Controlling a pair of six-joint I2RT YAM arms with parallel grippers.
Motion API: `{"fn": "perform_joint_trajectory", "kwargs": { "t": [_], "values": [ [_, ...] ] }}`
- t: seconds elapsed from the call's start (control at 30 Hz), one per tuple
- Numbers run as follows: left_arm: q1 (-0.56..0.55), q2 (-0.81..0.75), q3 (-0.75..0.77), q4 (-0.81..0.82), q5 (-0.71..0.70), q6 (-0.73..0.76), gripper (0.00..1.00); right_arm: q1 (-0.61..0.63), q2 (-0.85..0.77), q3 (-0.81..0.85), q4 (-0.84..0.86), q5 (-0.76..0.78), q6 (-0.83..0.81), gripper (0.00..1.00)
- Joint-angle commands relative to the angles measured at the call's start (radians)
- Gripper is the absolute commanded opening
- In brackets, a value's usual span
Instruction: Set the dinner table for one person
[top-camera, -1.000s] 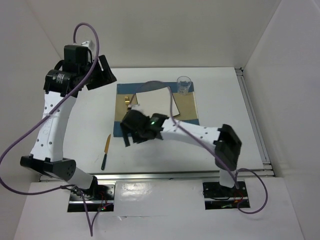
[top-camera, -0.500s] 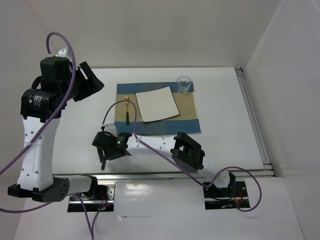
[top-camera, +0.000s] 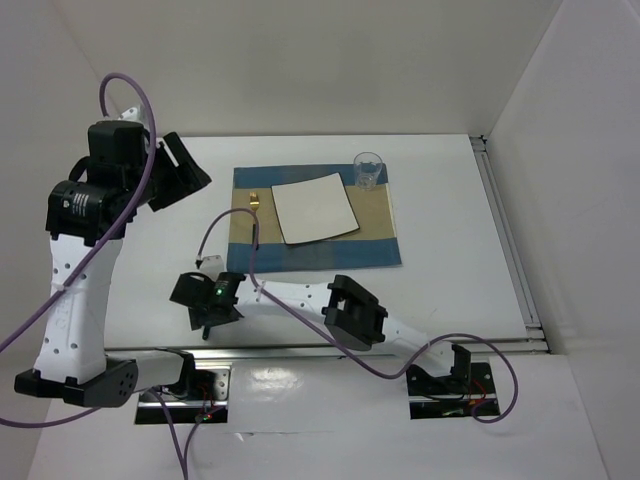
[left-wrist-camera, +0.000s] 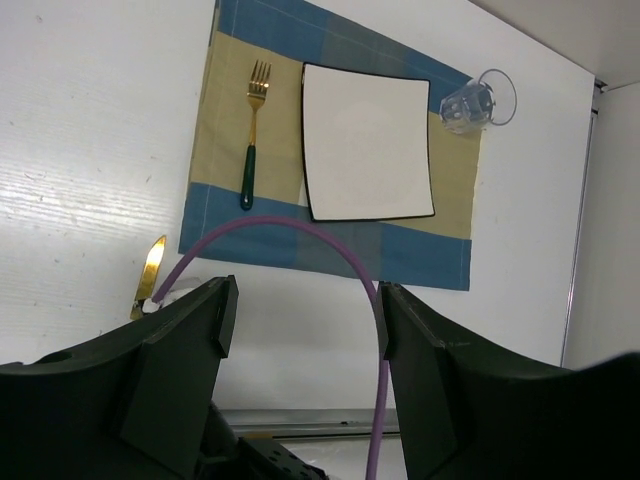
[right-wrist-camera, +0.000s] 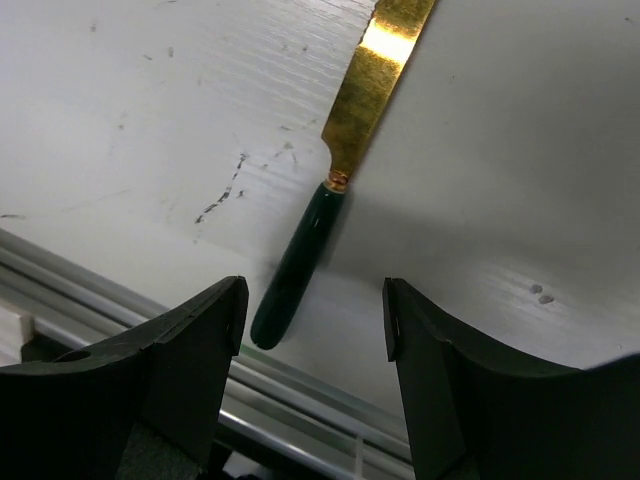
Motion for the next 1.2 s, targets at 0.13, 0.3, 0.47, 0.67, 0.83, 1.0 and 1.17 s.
{"fn": "perform_joint_trajectory", "kwargs": {
  "t": [0.13,0.3,0.47,0.67,0.83,1.0,1.17],
  "values": [
    [-0.003,-0.041,-0.001,0.031,0.001,-0.004,0.75,0.017,0.086,0.104,-0.09,0.077,-0.016,0.67],
    [-0.003,-0.051,-0.01,0.031,0.01,-0.004,0.75,0.018,0.11,0.135,-0.084,0.098,-0.056,0.59],
    [-0.003,-0.051,-0.01,0.04,0.01,-0.004,0.75,0.018,0.134,0.159,-0.194,0.179,-0.056,0.54],
    [-0.003,-0.041,-0.01,0.051,0.019,-0.004,0.75,0.018,0.089,0.072,-0.23,0.247,-0.046,0.37],
    [-0.003,-0.041,-0.019,0.051,0.03,-0.004,0.75,0.027,-0.015,-0.085,-0.199,0.259,-0.039,0.25],
    [-0.003,-0.041,-0.01,0.06,0.03,-0.004,0.75,0.054,-0.115,-0.169,-0.096,0.249,-0.12,0.09],
    [-0.003,-0.032,0.01,0.071,0.03,-0.004,0.76,0.105,-0.294,-0.372,0.115,0.187,-0.278,0.09]
  ]
}}
